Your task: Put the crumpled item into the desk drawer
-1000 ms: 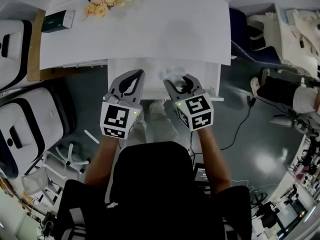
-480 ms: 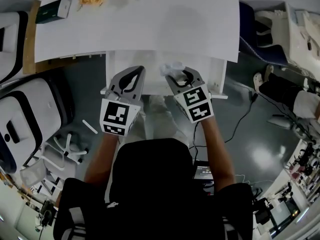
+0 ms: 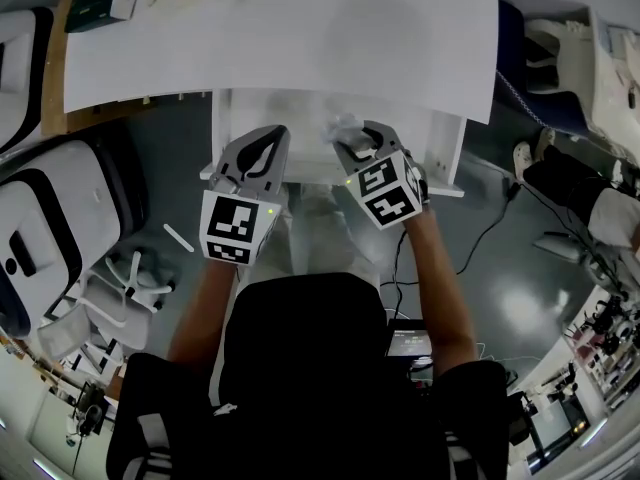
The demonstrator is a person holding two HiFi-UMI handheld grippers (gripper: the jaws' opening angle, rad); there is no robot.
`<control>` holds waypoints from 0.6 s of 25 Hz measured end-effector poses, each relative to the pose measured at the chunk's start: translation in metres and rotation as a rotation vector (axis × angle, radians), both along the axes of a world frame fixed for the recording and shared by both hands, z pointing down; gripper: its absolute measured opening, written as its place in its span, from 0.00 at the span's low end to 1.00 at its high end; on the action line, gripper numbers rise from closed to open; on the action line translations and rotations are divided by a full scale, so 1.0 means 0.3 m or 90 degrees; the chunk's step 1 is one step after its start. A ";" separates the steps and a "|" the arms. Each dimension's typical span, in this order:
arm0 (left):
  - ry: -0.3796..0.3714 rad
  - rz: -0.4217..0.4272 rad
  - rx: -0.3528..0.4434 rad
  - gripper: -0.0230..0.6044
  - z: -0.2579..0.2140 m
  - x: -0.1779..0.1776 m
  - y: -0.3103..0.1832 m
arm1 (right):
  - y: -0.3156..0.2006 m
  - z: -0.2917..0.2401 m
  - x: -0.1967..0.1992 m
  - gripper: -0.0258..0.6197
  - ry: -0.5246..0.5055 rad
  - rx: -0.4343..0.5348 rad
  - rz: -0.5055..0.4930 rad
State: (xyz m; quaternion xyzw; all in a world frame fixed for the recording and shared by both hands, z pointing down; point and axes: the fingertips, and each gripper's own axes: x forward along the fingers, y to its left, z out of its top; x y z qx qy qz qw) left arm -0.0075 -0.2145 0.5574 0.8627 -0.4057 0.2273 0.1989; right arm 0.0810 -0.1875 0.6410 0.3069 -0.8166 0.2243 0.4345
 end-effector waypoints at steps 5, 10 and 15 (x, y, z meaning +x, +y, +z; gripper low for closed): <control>-0.008 -0.007 -0.011 0.05 0.039 -0.021 0.004 | 0.007 0.087 -0.003 0.26 0.051 -0.015 -0.053; -0.014 -0.007 -0.021 0.05 0.075 -0.030 0.007 | 0.008 0.160 -0.002 0.26 0.072 -0.039 -0.074; -0.019 -0.013 -0.041 0.05 0.126 -0.049 0.019 | 0.012 0.228 -0.002 0.26 0.092 -0.062 -0.091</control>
